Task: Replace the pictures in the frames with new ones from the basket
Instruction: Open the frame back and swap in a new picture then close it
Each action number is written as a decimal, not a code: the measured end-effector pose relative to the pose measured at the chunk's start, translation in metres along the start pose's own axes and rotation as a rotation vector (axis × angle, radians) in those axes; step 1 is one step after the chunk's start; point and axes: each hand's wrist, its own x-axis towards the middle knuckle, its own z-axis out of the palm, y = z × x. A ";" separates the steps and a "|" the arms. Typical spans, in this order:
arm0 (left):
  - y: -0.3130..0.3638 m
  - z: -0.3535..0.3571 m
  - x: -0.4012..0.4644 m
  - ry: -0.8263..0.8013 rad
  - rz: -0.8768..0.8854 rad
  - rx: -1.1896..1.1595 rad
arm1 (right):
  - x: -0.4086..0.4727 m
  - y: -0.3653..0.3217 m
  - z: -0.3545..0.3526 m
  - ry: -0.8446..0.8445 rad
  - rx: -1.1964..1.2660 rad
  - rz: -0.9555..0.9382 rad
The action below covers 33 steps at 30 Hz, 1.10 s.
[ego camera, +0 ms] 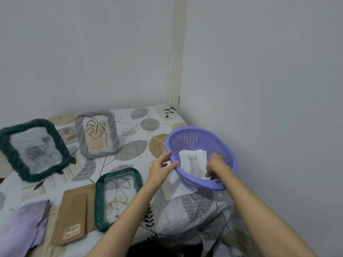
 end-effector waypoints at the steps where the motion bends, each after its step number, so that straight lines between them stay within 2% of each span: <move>1: 0.000 0.000 0.000 -0.004 -0.003 -0.002 | -0.002 0.001 0.000 0.033 0.034 -0.023; 5: 0.005 -0.001 -0.005 -0.017 0.009 0.032 | -0.010 0.001 -0.004 0.212 0.048 -0.118; 7: 0.012 -0.003 -0.010 0.025 0.076 0.111 | -0.018 -0.004 -0.004 0.303 0.122 -0.218; 9: 0.023 -0.007 -0.014 0.064 0.127 0.076 | -0.032 -0.012 -0.003 0.408 0.223 -0.360; 11: 0.042 -0.011 -0.022 0.054 0.103 -0.082 | -0.052 -0.023 0.003 0.493 0.297 -0.541; 14: 0.062 -0.021 -0.026 -0.015 -0.088 -0.552 | -0.079 -0.038 0.022 0.551 0.321 -0.821; 16: 0.064 -0.036 -0.027 -0.042 -0.166 -0.699 | -0.091 -0.045 0.036 0.508 0.281 -0.903; 20: 0.054 -0.069 -0.040 0.050 -0.110 -0.640 | -0.110 -0.058 0.055 0.381 0.288 -0.946; 26: 0.030 -0.117 -0.067 0.154 -0.046 -0.590 | -0.119 -0.082 0.073 0.104 0.742 -0.781; 29: 0.015 -0.135 -0.076 0.251 -0.025 -0.346 | -0.118 -0.092 0.083 -0.002 0.789 -0.655; 33: -0.006 -0.152 -0.082 0.321 0.004 0.041 | -0.115 -0.097 0.101 -0.040 0.658 -0.628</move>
